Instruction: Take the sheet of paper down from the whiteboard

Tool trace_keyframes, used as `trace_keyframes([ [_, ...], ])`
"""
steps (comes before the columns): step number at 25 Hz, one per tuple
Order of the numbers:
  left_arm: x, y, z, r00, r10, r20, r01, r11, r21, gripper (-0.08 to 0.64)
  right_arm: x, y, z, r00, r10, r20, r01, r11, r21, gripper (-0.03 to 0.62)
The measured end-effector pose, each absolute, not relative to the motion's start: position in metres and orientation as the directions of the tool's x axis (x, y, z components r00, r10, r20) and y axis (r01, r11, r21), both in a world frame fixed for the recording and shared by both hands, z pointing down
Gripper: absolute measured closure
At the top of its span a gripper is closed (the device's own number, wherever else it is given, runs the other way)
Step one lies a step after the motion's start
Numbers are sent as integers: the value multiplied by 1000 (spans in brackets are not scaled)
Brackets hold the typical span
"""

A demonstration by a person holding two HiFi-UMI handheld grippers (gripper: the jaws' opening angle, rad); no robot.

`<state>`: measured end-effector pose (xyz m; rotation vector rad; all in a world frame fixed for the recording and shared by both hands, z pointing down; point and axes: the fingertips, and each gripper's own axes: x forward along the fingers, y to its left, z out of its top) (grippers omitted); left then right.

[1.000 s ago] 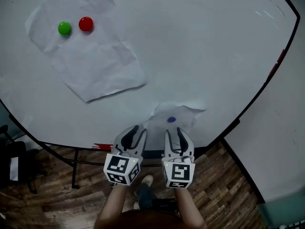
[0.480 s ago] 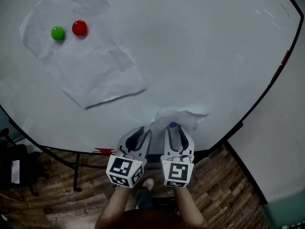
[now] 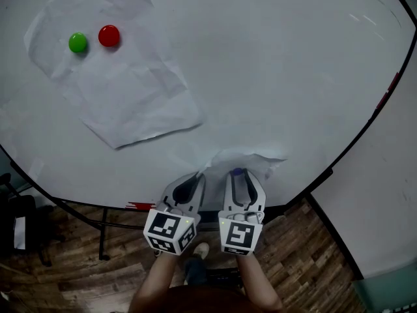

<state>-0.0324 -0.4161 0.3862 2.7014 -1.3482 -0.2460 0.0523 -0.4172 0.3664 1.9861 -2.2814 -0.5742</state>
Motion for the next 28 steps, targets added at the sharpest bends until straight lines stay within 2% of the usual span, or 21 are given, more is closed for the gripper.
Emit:
trace_keyframes([
  [15, -35, -418, 389, 592, -801, -89, -758, -590, 278, 535, 50, -407, 369, -195, -968, -160, -918, 123, 377, 456],
  [28, -62, -406, 387, 551, -829, -98, -772, -550, 318, 535, 51, -400, 374, -202, -968, -148, -927, 140, 349, 456],
])
